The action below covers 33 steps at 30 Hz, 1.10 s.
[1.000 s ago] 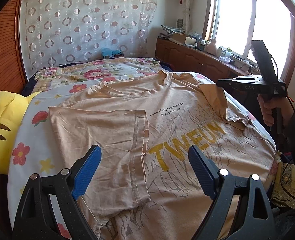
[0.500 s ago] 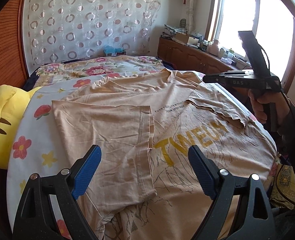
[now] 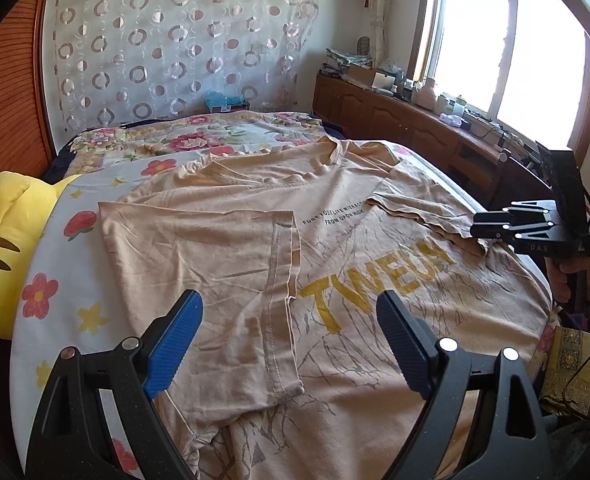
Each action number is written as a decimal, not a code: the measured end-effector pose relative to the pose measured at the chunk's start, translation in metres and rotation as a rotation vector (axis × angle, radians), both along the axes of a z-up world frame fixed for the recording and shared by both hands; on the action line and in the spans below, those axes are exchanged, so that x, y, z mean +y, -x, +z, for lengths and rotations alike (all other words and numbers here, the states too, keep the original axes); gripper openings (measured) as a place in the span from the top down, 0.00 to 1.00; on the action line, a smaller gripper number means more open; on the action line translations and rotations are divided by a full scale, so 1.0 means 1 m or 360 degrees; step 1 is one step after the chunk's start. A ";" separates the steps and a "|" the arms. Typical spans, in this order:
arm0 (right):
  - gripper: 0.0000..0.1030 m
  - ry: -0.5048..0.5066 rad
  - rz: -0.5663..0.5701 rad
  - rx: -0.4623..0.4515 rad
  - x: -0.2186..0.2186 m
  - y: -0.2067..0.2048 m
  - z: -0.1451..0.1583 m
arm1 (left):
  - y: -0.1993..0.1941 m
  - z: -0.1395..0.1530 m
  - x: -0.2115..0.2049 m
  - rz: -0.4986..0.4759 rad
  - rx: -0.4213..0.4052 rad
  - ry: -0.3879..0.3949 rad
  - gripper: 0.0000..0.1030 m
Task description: Fold small clothes
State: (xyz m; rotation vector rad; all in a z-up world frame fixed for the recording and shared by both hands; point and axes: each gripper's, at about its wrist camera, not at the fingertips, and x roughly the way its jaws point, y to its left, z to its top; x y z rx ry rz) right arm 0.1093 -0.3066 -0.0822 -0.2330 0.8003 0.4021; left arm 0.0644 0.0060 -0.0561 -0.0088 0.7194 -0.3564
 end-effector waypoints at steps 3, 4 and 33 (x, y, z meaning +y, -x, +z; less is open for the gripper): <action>0.70 -0.0009 -0.0002 0.0034 -0.003 0.013 -0.007 | 0.000 -0.001 0.000 0.0004 0.0005 0.0000 0.13; 0.70 -0.0005 0.0004 0.0035 -0.004 0.018 -0.009 | 0.000 -0.001 0.000 0.0005 0.0007 0.0002 0.13; 0.95 -0.0009 0.0043 -0.0002 -0.018 0.043 -0.016 | -0.015 0.001 0.022 0.0096 -0.0006 -0.0004 0.13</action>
